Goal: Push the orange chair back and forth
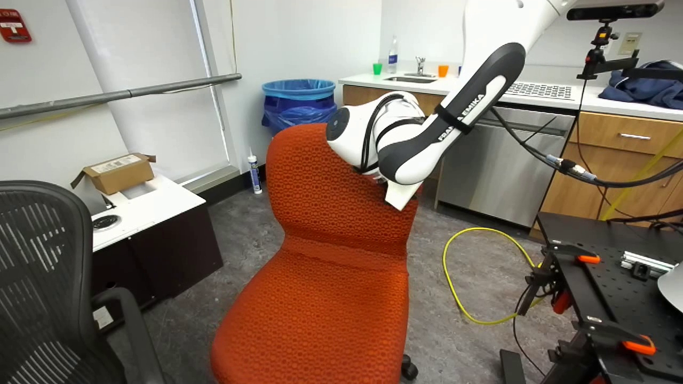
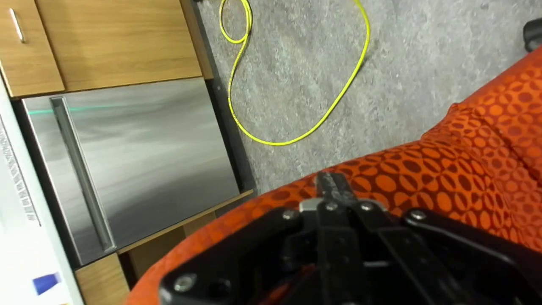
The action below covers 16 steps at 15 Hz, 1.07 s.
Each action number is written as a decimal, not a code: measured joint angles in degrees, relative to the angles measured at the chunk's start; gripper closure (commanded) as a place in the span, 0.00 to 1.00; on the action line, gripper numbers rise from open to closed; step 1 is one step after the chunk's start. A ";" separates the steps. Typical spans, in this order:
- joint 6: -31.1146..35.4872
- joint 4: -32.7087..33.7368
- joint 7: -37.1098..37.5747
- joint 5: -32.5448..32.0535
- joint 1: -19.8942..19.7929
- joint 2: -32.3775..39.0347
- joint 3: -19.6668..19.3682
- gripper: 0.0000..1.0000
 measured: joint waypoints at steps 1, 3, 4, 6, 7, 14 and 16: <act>0.04 0.59 1.85 -1.35 0.45 0.51 -0.59 1.00; 0.30 2.10 5.49 -5.08 1.08 1.55 -1.70 1.00; 0.33 2.81 7.37 -7.15 1.30 1.99 -2.12 1.00; 0.33 3.73 11.83 -11.30 1.62 2.71 -2.58 1.00; 0.33 3.87 14.47 -13.34 1.81 2.91 -2.67 1.00; -0.07 3.76 35.75 -23.97 3.32 2.96 -2.00 1.00; -0.29 3.44 40.09 -24.19 3.34 2.32 -0.94 1.00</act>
